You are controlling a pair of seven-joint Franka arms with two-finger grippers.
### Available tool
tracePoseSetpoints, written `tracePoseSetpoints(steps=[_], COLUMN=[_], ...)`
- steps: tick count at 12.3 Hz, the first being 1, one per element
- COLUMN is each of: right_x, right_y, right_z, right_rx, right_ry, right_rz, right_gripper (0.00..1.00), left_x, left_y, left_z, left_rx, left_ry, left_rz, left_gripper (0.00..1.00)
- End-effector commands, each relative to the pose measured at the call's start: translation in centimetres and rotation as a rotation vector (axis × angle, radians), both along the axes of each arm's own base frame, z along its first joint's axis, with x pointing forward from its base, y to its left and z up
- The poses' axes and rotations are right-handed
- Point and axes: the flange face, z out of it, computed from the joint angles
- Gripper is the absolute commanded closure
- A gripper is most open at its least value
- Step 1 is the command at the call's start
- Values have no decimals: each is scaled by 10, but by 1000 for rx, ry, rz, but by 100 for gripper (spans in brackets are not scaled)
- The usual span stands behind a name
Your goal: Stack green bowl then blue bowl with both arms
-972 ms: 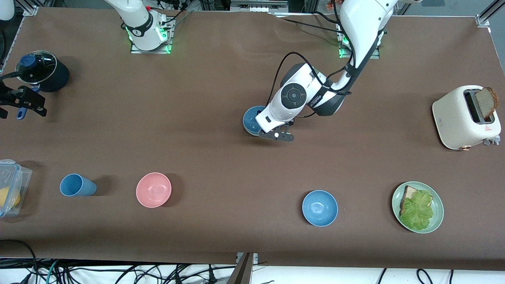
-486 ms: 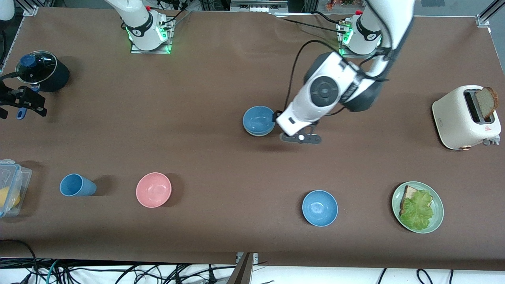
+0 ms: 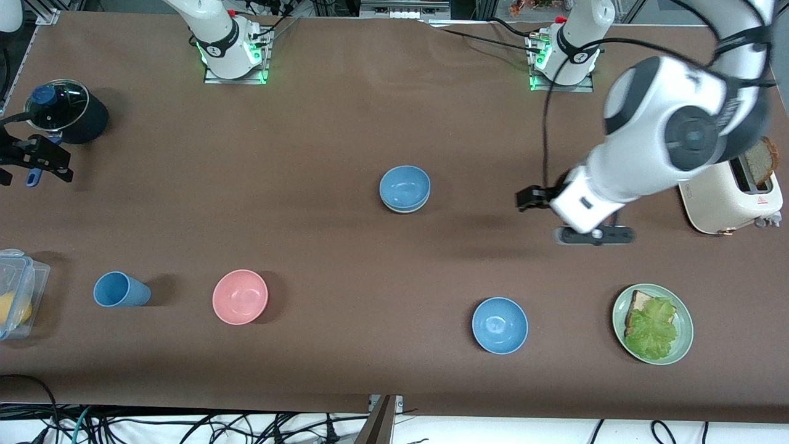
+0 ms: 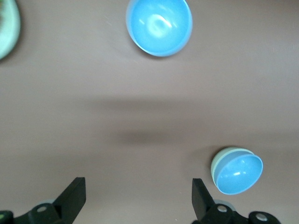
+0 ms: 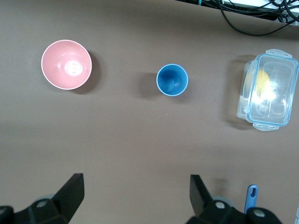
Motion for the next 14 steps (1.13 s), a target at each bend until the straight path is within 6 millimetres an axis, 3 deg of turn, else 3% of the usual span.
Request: tracePoseSetpoints(steps=[1,2,5,8,14], right_x=[2,2,2,1,0], right_y=[0,0,0,1,0], right_z=[7,7,7,6,6], right_rx=[0,0,1,3,3], right_ry=[3,3,4,13,15], right_rz=[0,0,-3,-2,-4], right_gripper=[0,0,0,0,0], left_x=[-4,-9,-57,-75,-74], left_y=[54,87,116,117,124], left_z=[49,60,70,66,65], left_rx=[19,48,92,99,159], left_ry=[-73,-91,-83,-64,-65], left_rz=[-33,-6,-3,-1,-4], left_gripper=[0,0,0,0,0])
